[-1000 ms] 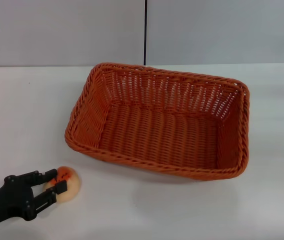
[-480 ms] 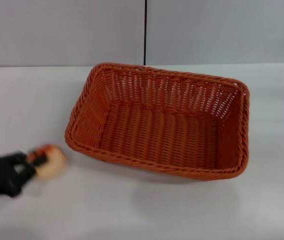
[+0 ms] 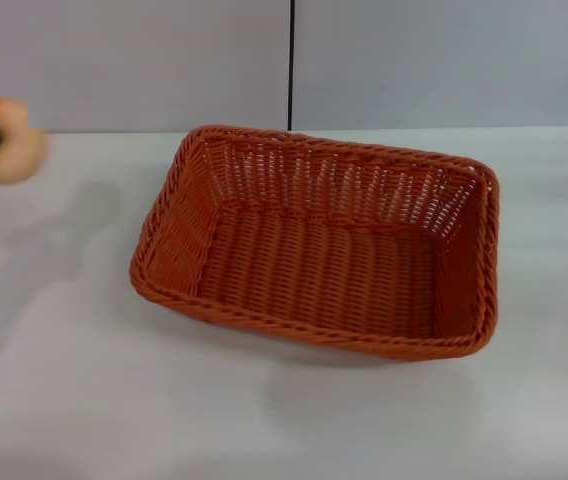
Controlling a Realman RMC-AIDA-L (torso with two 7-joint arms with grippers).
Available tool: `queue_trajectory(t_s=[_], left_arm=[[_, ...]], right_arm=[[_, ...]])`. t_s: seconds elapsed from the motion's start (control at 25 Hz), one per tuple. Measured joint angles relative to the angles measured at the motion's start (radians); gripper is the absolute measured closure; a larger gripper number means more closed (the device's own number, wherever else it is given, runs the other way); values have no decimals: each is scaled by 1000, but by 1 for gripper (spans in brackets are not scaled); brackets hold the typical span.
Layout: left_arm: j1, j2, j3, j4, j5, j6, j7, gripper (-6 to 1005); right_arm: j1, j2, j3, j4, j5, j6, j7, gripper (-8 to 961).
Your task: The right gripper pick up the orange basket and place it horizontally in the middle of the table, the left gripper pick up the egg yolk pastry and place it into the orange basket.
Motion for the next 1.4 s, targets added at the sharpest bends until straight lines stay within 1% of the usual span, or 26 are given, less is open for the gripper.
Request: queue_trajectory(t_s=[0.04,0.08,0.16,0.2,0.24,0.28,0.36,0.48,0.6,0.64,0.68,0.8,0.84,0.88,0.92,1.0,1.04,1.08,1.12,1.2,1.24,1.28,1.36,1.4], left_arm=[[-42,-1,47,-34,11,8,21,899],[-42,-1,47,-34,11,8,21,909],[-84,-3,114,-60,14,2,39,927],[-103,-5,156,-71,14,-7,53,929],[-136,-9,224,-90,15,-27,80,931],[-136,-9,224,-90,15,-27,80,901],[-168,-11,285,-111,14,-56,112,842],[-183,-12,305,-137,12,-86,129,763],[-182,-12,301,-144,8,-89,139,704],[-171,-11,281,-147,4,-85,149,685],[-171,-11,281,-147,4,-85,149,666],[-153,-10,221,-153,2,-74,151,607],[-133,-9,143,-159,2,-57,162,588],[-133,-9,143,-159,2,-57,162,568],[-123,-9,107,-164,2,-48,171,549],[-94,-8,-4,-192,1,-22,216,467],[-66,-6,-115,-227,1,1,271,427],[-66,-6,-115,-227,1,1,271,386],[-44,-6,-189,-250,2,14,308,345],[-15,-7,-291,-288,1,26,352,292],[20,-9,-416,-347,1,36,411,266],[20,-9,-416,-347,1,36,411,239],[47,-9,-494,-388,1,40,457,186],[57,-10,-516,-401,1,42,473,186]], right_arm=[[0,0,1,3,1,0,0,588],[0,0,1,3,1,0,0,588],[0,0,1,4,1,0,0,588],[0,0,1,5,1,0,0,588],[0,0,1,9,1,0,0,588],[0,0,1,9,1,0,0,588],[0,0,3,11,1,0,0,588],[1,0,3,11,2,0,0,588],[1,0,5,11,2,1,0,588],[2,0,6,11,2,5,0,588],[2,0,6,11,2,5,0,588],[4,0,6,11,2,10,0,588],[5,0,7,11,2,10,0,588],[5,0,7,11,2,10,0,588],[5,0,8,11,2,10,0,588],[5,0,8,11,5,10,0,588],[3,0,9,9,13,11,0,588],[3,0,9,9,13,11,0,588],[1,0,9,8,16,11,0,588],[-3,0,11,8,24,10,0,588],[-9,0,11,9,39,10,0,588],[-9,0,11,9,39,10,0,588],[-15,0,12,9,54,11,0,588],[-17,0,12,9,59,11,0,588]])
